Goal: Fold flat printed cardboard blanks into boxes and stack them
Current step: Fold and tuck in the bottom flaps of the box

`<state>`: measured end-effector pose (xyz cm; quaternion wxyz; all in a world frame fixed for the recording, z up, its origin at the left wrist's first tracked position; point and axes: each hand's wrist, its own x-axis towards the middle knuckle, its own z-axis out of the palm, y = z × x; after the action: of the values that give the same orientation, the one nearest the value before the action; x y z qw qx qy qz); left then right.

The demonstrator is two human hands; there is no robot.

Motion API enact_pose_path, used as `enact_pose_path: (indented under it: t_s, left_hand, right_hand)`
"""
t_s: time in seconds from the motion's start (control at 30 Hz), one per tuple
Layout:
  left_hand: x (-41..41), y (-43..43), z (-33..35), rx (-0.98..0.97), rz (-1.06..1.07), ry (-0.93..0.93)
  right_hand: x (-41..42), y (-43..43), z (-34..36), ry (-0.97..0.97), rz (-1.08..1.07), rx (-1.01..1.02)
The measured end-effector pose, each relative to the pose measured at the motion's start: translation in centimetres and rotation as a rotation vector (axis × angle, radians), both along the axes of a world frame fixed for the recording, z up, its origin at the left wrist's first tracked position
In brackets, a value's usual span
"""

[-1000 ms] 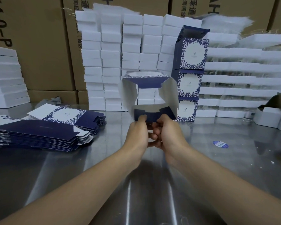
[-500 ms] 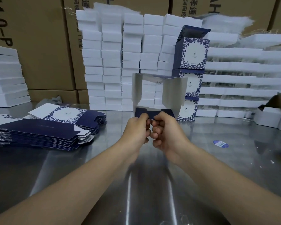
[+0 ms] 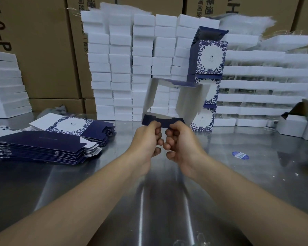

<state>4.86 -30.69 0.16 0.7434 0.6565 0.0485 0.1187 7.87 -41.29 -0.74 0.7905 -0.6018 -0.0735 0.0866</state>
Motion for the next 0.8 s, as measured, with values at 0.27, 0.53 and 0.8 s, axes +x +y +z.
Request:
enact_pose_path:
  t_s: [0.27, 0.53, 0.8]
  left_hand:
    - [-0.17, -0.17, 0.04, 0.087, -0.020, 0.010]
    - [0.09, -0.27, -0.30, 0.108, -0.041, 0.010]
    - [0.32, 0.42, -0.17, 0.052, 0.067, 0.027]
  right_hand:
    - [0.05, 0.10, 0.00, -0.002, -0.031, 0.014]
    - [-0.26, -0.12, 0.19, 0.008, -0.121, 0.003]
    - [-0.03, -0.20, 0.21, -0.009, -0.175, -0.032]
